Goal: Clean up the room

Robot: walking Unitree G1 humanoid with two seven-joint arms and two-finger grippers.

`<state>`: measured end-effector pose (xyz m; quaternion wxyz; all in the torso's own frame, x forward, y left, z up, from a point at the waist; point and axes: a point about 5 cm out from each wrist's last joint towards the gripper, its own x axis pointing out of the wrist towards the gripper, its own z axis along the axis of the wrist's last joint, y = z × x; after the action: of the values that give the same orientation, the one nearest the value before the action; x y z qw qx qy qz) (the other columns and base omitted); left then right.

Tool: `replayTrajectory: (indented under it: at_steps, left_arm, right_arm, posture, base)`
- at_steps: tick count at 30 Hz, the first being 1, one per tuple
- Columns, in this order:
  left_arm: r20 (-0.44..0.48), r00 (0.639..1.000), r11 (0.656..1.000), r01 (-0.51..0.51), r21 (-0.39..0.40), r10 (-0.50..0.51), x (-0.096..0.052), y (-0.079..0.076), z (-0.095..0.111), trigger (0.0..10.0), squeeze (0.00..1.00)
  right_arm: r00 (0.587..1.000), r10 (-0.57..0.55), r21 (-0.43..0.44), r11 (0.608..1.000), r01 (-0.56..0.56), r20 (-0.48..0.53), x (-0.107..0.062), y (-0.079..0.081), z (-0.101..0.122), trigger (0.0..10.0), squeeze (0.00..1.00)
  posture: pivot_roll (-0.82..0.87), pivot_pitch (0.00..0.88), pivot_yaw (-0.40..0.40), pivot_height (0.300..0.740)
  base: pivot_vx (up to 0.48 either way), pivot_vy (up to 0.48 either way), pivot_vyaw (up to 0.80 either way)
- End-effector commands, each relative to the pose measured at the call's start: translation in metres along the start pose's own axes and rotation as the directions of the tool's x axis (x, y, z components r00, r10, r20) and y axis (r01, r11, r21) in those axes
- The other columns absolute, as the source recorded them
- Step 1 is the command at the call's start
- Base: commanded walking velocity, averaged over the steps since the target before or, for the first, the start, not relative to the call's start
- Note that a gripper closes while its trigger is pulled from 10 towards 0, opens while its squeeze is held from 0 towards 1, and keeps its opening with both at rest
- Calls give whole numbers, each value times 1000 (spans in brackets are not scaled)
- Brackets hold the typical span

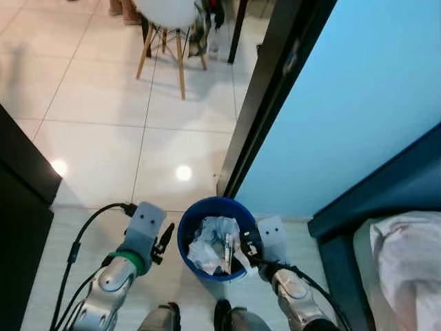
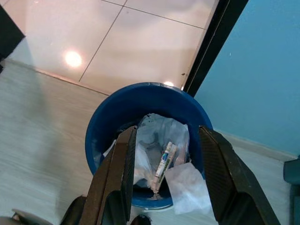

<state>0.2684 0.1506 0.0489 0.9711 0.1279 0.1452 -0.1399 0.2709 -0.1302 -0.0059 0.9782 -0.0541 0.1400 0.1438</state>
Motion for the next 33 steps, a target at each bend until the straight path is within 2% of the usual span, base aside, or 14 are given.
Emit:
replayTrajectory:
  at_steps: [1,5,7,12,17,33]
  left_arm:
    - [-36,999,1000,-27,-8,26,1,0,-12,10000,0]
    - [-45,995,996,-88,-6,88,5,3,-16,10000,0]
    - [-45,995,996,-88,-6,88,5,3,-16,10000,0]
    - [-20,991,991,-136,13,136,10,4,-14,10000,0]
    - [-6,990,990,-139,23,139,12,3,-13,10000,0]
    - [34,989,988,-144,47,143,18,1,-13,10000,0]
  right_arm:
    - [1000,-8,1,1000,8,-29,-5,-2,-8,10000,0]
    - [1000,-3,10,1000,3,-6,-1,1,-2,10000,0]
    - [1000,-3,10,1000,3,-6,-1,1,-2,10000,0]
    - [995,25,19,999,-27,92,14,10,24,10000,0]
    - [993,29,16,999,-31,113,17,11,32,10000,0]
    - [996,1,15,1000,-2,88,14,8,25,10000,0]
  posture:
    - [67,36,-18,740]
    - [71,27,-20,740]
    - [71,27,-20,740]
    - [78,16,-31,740]
    - [75,12,-30,740]
    - [72,9,-18,740]
  base:
    - [0,0,0]
    - [-94,0,0]
    - [-375,0,0]
    - [-400,0,0]
    - [-414,0,0]
    - [-428,0,0]
